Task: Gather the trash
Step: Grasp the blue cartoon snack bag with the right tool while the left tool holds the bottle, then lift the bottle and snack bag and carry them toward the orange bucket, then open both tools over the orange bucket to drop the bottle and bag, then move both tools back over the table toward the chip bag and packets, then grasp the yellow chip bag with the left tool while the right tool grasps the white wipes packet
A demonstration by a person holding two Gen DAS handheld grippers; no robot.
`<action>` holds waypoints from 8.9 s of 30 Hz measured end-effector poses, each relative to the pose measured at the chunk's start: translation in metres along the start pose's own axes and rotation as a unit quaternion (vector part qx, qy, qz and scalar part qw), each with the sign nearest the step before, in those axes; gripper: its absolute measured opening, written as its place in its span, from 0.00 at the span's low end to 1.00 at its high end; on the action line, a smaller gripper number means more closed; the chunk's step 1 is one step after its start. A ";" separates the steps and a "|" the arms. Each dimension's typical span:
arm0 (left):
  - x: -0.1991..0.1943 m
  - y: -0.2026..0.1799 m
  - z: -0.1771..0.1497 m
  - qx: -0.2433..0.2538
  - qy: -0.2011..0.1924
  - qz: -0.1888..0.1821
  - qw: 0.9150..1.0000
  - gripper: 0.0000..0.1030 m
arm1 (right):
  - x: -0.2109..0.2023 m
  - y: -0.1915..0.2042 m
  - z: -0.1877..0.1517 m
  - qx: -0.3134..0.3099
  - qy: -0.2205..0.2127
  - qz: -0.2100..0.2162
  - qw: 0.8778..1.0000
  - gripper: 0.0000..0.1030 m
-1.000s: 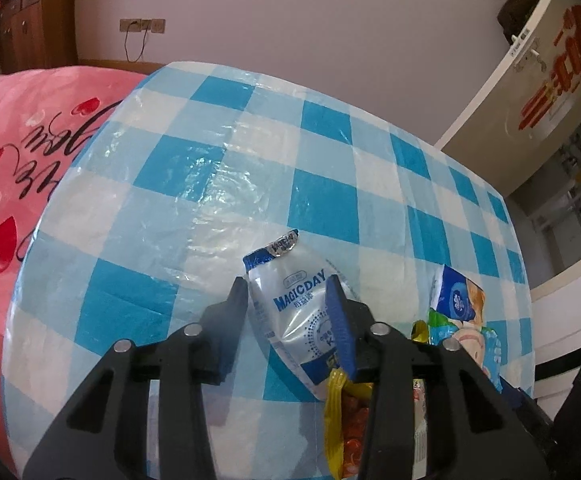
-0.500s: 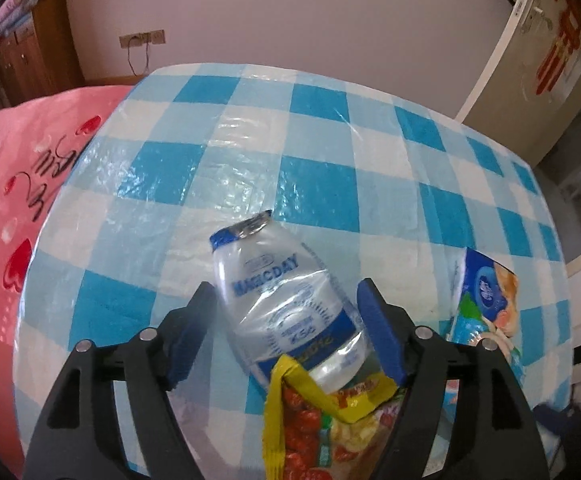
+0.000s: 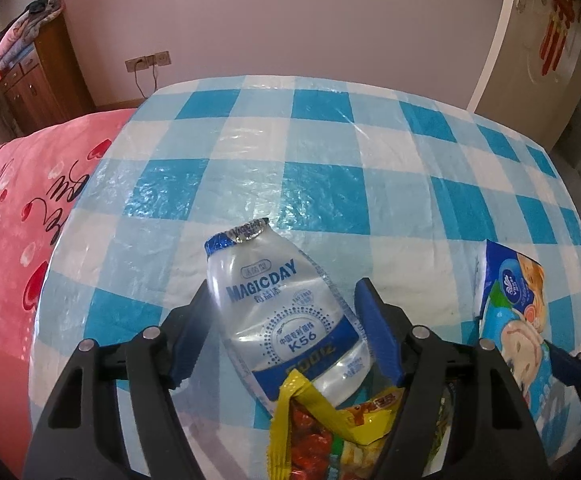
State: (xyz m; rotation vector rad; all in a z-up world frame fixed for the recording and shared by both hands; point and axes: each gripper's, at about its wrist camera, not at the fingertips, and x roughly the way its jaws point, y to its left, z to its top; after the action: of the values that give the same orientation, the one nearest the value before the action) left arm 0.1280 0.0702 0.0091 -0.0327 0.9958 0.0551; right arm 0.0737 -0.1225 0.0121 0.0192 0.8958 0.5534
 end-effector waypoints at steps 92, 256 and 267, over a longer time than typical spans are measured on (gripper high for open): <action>-0.213 0.168 -0.125 -0.118 -0.171 -0.135 0.969 0.55 | -0.095 0.139 -0.007 0.052 -0.054 0.089 0.993 0.47; -0.083 -0.023 -0.081 0.044 -0.044 -0.069 0.996 0.85 | -0.083 -0.036 -0.064 0.151 -0.052 -0.080 0.984 0.91; -0.058 -0.032 -0.064 0.065 -0.028 -0.047 0.996 0.85 | -0.065 -0.037 -0.061 0.135 -0.009 -0.059 0.989 0.91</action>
State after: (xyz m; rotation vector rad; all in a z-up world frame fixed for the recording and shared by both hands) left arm 0.0449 0.0334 0.0234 0.0408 0.9398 -0.0951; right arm 0.0128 -0.1976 0.0126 0.2154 0.9418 0.3187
